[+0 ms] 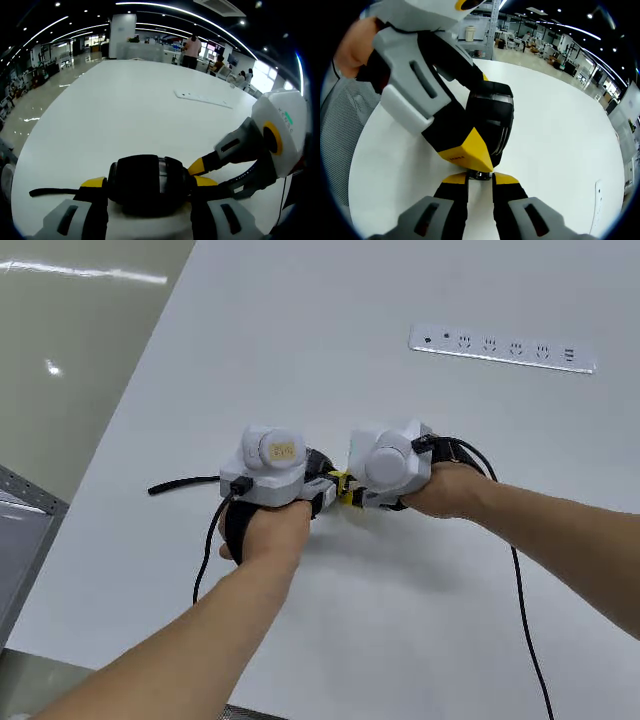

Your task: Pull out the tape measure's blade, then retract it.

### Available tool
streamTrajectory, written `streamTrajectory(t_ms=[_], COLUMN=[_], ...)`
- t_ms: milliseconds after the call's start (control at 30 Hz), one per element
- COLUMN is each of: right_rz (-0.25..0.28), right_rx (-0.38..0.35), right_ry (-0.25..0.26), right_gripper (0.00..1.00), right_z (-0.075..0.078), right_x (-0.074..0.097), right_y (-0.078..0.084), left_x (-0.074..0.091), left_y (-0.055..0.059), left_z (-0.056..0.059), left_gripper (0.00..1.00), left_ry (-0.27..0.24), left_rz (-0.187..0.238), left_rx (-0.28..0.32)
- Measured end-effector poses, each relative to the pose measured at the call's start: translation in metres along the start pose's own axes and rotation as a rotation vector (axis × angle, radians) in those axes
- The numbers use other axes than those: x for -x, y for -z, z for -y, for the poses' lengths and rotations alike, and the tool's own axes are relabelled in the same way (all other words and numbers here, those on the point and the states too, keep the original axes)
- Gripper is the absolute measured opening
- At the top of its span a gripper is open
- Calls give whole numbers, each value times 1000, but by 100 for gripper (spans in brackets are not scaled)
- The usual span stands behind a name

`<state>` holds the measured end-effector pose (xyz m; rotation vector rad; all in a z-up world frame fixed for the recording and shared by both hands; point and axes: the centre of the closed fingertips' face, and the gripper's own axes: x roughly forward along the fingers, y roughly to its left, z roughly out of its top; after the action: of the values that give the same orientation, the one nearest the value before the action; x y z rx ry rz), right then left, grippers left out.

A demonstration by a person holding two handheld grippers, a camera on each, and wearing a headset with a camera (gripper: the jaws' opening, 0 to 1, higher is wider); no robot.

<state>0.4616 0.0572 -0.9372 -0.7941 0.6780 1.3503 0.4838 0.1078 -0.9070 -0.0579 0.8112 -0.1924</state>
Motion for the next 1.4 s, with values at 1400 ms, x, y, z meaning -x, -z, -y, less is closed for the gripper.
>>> streamTrajectory(t_ms=[1400], right_rz=[58], right_rx=[-306], right_ry=[134], right_gripper=[38], right_z=[1], right_x=[25], right_y=[0], left_x=[17], left_y=[3], left_z=[7], left_gripper=[79], left_ry=[52], left_rz=[-19], left_rx=[-47])
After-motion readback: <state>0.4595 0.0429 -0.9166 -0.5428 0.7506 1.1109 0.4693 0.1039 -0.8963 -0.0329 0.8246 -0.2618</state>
